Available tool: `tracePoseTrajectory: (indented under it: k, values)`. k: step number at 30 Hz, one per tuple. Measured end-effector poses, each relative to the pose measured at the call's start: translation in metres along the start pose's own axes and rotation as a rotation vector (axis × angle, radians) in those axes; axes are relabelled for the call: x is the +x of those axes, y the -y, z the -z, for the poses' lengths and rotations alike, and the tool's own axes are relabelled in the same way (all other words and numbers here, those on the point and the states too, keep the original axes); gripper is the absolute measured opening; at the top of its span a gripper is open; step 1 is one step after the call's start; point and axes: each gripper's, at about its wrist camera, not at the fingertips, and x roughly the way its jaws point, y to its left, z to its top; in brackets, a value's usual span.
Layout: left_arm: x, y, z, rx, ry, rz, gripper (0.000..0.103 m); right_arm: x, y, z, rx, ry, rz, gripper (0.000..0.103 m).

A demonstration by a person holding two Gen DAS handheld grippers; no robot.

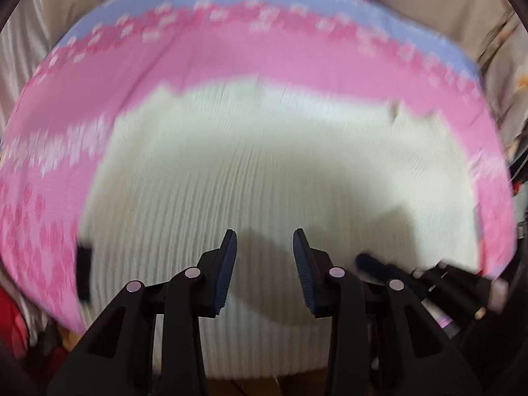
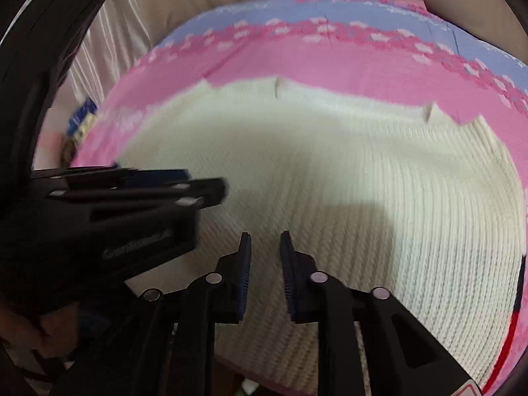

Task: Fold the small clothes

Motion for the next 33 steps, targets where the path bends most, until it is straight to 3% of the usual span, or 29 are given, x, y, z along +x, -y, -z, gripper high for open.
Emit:
tracePoseTrajectory:
  k: [2, 6, 8, 9, 10, 11, 13, 16, 20, 22, 24, 25, 27, 31, 33]
  values:
    - [0.002, -0.021, 0.019, -0.041, -0.011, -0.009, 0.035, -0.011, 0.031, 0.013, 0.062, 0.003, 0.031, 0.008]
    - [-0.011, -0.064, 0.033, -0.091, -0.021, -0.052, 0.035, -0.074, 0.141, 0.058, 0.404, 0.028, 0.204, 0.004]
    - [-0.006, -0.091, 0.033, -0.160, -0.060, 0.040, 0.035, -0.095, 0.177, 0.089, 0.537, 0.048, 0.152, 0.000]
    - [-0.004, -0.095, 0.032, -0.167, -0.071, 0.056, 0.035, -0.103, 0.184, 0.096, 0.582, 0.028, 0.256, 0.000]
    - [-0.002, -0.099, 0.029, -0.165, -0.082, 0.072, 0.035, -0.109, 0.183, 0.099, 0.606, -0.001, 0.383, 0.014]
    - [0.000, -0.099, 0.026, -0.142, -0.092, 0.082, 0.035, -0.112, 0.177, 0.097, 0.626, 0.004, 0.410, 0.013]
    - [0.000, -0.096, 0.020, -0.101, -0.105, 0.086, 0.034, -0.122, 0.153, 0.087, 0.686, 0.074, 0.338, 0.012]
    - [-0.009, -0.088, 0.018, -0.011, -0.081, 0.129, 0.034, -0.112, 0.095, 0.057, 0.625, 0.107, 0.281, 0.012]
    - [-0.007, -0.082, 0.019, 0.043, -0.091, 0.124, 0.035, -0.058, -0.001, 0.016, 0.320, 0.008, 0.193, 0.012]
    - [-0.004, -0.082, 0.018, 0.029, -0.088, 0.122, 0.036, -0.031, -0.026, 0.018, 0.196, -0.060, 0.199, 0.012]
    - [-0.005, -0.087, 0.021, -0.009, -0.068, 0.115, 0.037, -0.017, -0.024, 0.031, 0.141, -0.111, 0.218, 0.007]
    - [-0.007, -0.089, 0.029, -0.037, -0.057, 0.102, 0.037, -0.019, -0.011, 0.040, 0.158, -0.125, 0.212, 0.000]
    - [-0.011, -0.091, 0.038, -0.099, -0.043, 0.063, 0.037, -0.036, 0.017, 0.051, 0.210, -0.132, 0.215, 0.000]
    - [-0.012, -0.085, 0.059, -0.174, -0.060, -0.001, 0.037, -0.085, 0.066, 0.060, 0.295, -0.078, 0.258, 0.013]
    - [-0.011, -0.081, 0.069, -0.195, -0.068, -0.029, 0.037, -0.094, 0.082, 0.055, 0.294, -0.059, 0.249, 0.013]
